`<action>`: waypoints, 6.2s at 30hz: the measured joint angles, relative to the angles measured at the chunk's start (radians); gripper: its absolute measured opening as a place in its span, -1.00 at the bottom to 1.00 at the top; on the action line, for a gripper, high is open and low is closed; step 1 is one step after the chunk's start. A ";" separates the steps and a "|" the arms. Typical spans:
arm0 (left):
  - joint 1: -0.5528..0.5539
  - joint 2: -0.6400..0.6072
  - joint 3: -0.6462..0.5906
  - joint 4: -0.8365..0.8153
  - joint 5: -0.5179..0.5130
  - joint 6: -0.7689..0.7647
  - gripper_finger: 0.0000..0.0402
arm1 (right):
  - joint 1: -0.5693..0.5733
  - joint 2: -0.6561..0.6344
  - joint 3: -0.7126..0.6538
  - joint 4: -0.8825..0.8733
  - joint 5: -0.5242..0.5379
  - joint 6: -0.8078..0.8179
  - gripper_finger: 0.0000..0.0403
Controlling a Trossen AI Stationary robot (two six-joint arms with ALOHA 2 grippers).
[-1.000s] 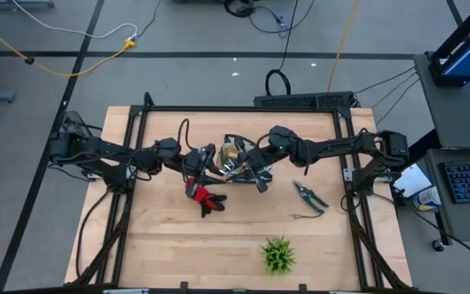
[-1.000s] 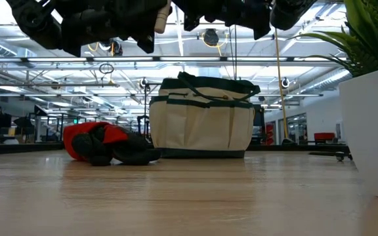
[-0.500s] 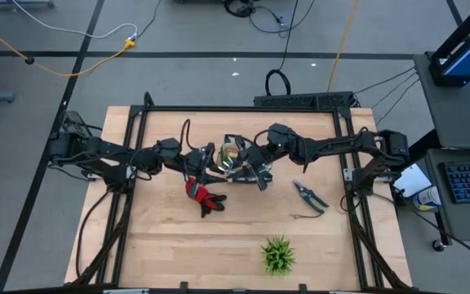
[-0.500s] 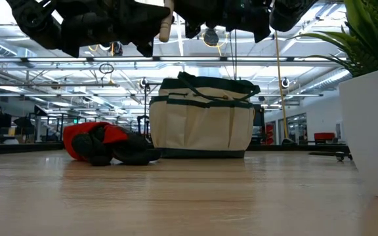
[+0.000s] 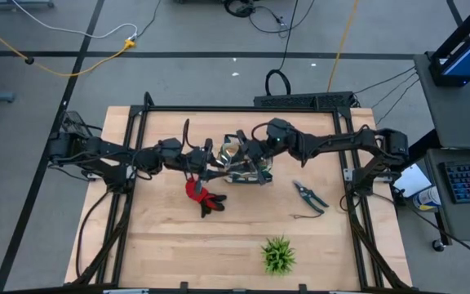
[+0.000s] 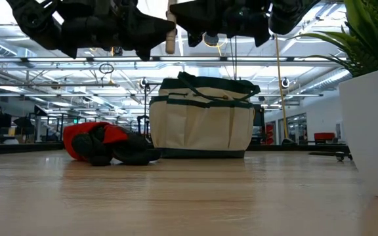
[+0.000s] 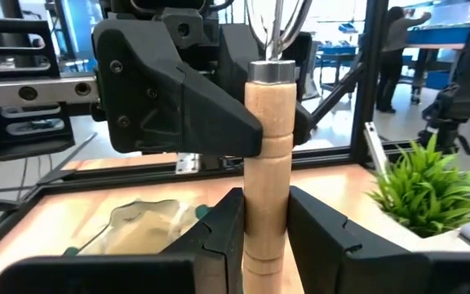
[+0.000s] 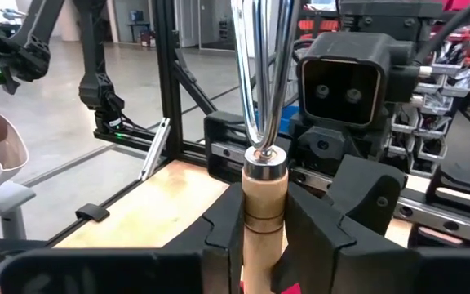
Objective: Pick & Place Garden tools in Gardening bag
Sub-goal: Put the brown hand rake into the gardening bag
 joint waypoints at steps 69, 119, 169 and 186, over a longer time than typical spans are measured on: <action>0.036 -0.002 0.001 -0.206 -0.216 0.030 0.19 | -0.019 -0.103 0.000 -0.821 0.422 -0.116 -0.68; -0.078 0.013 0.413 -1.087 -0.392 0.367 -0.42 | 0.011 -0.021 0.000 -0.795 0.507 -0.298 -0.66; -0.017 0.117 0.411 -0.913 -0.372 0.621 -0.96 | -0.020 0.019 0.053 -0.841 0.504 -0.244 -0.66; 0.030 0.117 0.410 -0.879 -0.348 0.561 -0.98 | -0.015 0.069 0.053 -0.783 0.520 -0.394 -0.58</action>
